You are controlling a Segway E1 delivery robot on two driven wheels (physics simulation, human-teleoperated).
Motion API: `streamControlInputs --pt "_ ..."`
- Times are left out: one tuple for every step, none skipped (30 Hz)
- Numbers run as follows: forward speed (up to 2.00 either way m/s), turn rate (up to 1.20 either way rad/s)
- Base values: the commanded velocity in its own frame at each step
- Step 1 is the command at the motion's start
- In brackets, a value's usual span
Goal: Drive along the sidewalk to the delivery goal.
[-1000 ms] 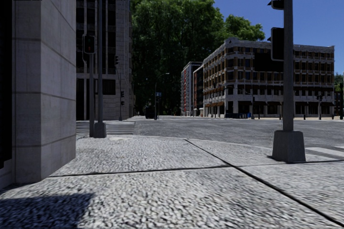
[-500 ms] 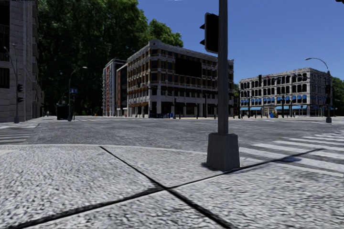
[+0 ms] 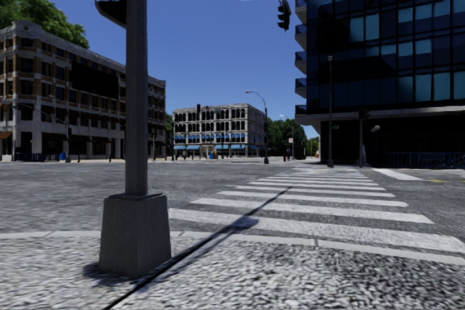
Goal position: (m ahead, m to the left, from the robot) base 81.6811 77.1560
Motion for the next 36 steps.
streamControlInputs --pt "2.00 -1.20" --pt "2.00 -1.20" --pt "2.00 -1.20" --pt "2.00 -1.20" --pt "2.00 -1.20" --pt "2.00 -1.20" --pt "2.00 -0.80" --pt "2.00 0.00" --pt "2.00 0.00" --pt "2.00 0.00" --pt "2.00 0.00" --pt "2.00 0.00" --pt "2.00 0.00" --pt "2.00 0.00" --pt "2.00 0.00" --pt "2.00 0.00" --pt "2.00 0.00" --pt "2.00 0.35" --pt "2.00 0.62" --pt "2.00 0.81" --pt "2.00 0.90" --pt "2.00 0.93" --pt "2.00 0.93" --pt "2.00 0.93" --pt "2.00 0.52" --pt "2.00 0.34" --pt "2.00 0.22" --pt "2.00 0.14" --pt "2.00 0.08" --pt "2.00 0.02" --pt "2.00 0.00" --pt "2.00 0.00" --pt "2.00 0.00" --pt "2.00 0.00" --pt "2.00 0.00" --pt "2.00 0.00"
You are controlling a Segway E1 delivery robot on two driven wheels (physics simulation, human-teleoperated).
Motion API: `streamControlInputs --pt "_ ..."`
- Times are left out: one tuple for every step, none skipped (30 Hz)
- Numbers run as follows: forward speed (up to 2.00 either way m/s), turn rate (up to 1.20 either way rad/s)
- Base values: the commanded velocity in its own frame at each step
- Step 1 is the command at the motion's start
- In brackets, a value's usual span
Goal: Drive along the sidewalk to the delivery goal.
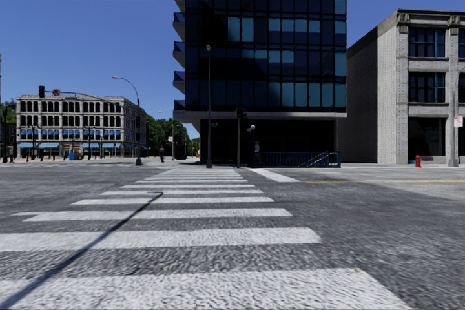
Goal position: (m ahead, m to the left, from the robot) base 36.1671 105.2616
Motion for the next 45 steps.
streamControlInputs --pt "2.00 0.00" --pt "2.00 0.00" --pt "2.00 0.00" --pt "2.00 0.00" --pt "2.00 0.00" --pt "2.00 0.00" --pt "2.00 0.00" --pt "2.00 0.00" --pt "2.00 0.00" --pt "2.00 0.00" --pt "2.00 0.00" --pt "2.00 0.00" --pt "2.00 0.00" --pt "2.00 0.00" --pt "2.00 0.00" --pt "2.00 0.00" --pt "2.00 0.00" --pt "2.00 0.00" --pt "2.00 0.00" --pt "2.00 0.00" --pt "2.00 0.00" --pt "2.00 0.00" --pt "2.00 0.00" --pt "2.00 0.00" --pt "2.00 0.00" --pt "2.00 0.00" --pt "2.00 0.00" --pt "2.00 0.00" --pt "2.00 0.00" --pt "2.00 0.00" --pt "2.00 0.00" --pt "2.00 0.00" --pt "2.00 0.06" --pt "2.00 0.14" --pt "2.00 0.44" --pt "2.00 0.44" --pt "2.00 0.66" --pt "2.00 0.83" --pt "2.00 0.91" --pt "2.00 0.93" --pt "2.00 0.93" --pt "2.00 0.93" --pt "2.00 0.80" --pt "2.00 0.54" --pt "2.00 0.38"
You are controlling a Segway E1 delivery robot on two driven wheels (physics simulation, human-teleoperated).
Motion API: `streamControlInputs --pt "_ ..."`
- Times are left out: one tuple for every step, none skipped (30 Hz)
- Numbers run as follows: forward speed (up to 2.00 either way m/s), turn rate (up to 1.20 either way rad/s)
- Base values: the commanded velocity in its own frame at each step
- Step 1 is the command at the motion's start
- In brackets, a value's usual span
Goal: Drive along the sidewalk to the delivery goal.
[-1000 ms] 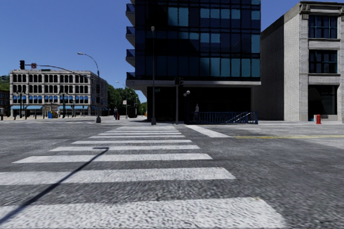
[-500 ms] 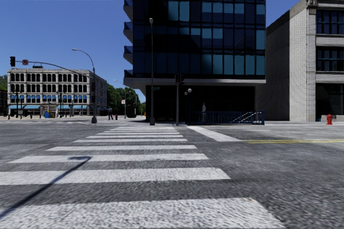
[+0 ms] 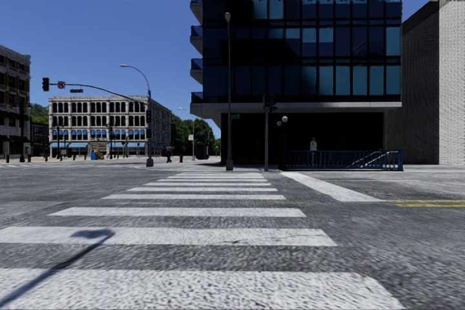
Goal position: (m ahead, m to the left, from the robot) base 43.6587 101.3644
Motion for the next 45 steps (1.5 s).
streamControlInputs --pt "2.00 0.22" --pt "2.00 0.06" --pt "2.00 0.04" --pt "2.00 0.04" --pt "2.00 0.03" --pt "2.00 0.02" --pt "2.00 0.02" --pt "2.00 0.02" --pt "2.00 0.02" --pt "2.00 0.02" --pt "2.00 0.02" --pt "2.00 0.02" --pt "2.00 0.02" --pt "2.00 0.02" --pt "2.00 0.02" --pt "2.00 0.02" --pt "2.00 0.02" --pt "2.00 0.02" --pt "2.00 0.02" --pt "2.00 0.02" --pt "2.00 0.02" --pt "2.00 0.02" --pt "2.00 0.02" --pt "2.00 0.02" --pt "2.00 0.02" --pt "2.00 0.02" --pt "2.00 0.02" --pt "2.00 0.02" --pt "2.00 0.09" --pt "2.00 0.23" --pt "2.00 0.33" --pt "2.00 0.40" --pt "2.00 0.42" --pt "2.00 0.43" --pt "2.00 0.43" --pt "2.00 0.31" --pt "2.00 0.31" --pt "2.00 0.12" --pt "2.00 0.03" --pt "2.00 0.01" --pt "2.00 0.00" --pt "2.00 0.00" --pt "2.00 0.00" --pt "2.00 0.00" --pt "2.00 0.00"
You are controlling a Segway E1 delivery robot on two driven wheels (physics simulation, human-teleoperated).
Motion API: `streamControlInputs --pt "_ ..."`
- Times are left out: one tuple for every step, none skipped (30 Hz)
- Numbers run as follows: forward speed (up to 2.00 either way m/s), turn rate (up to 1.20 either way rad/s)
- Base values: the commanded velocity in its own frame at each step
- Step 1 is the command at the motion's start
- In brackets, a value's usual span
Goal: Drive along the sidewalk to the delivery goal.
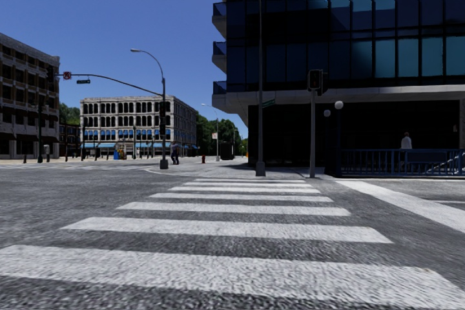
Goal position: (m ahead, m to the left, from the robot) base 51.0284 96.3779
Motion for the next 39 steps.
streamControlInputs --pt "2.00 0.00" --pt "2.00 0.00" --pt "2.00 0.00" --pt "2.00 0.00" --pt "2.00 0.00" --pt "2.00 0.00" --pt "2.00 0.00" --pt "2.00 0.00" --pt "2.00 0.00" --pt "2.00 0.00" --pt "2.00 0.00" --pt "2.00 0.00" --pt "2.00 0.00" --pt "2.00 0.00" --pt "2.00 0.00" --pt "2.00 0.00" --pt "2.00 0.00" --pt "2.00 0.00" --pt "2.00 0.00" --pt "2.00 0.00" --pt "2.00 0.00" --pt "2.00 0.00" --pt "2.00 0.00" --pt "2.00 0.00" --pt "2.00 0.00" --pt "2.00 0.00" --pt "2.00 0.00" --pt "2.00 0.00" --pt "2.00 0.00" --pt "2.00 0.00" --pt "2.00 0.00" --pt "2.00 0.00" --pt "2.00 0.00" --pt "2.00 0.00" --pt "2.00 0.00" --pt "2.00 0.00" --pt "2.00 0.00" --pt "2.00 0.00" --pt "2.00 0.00"
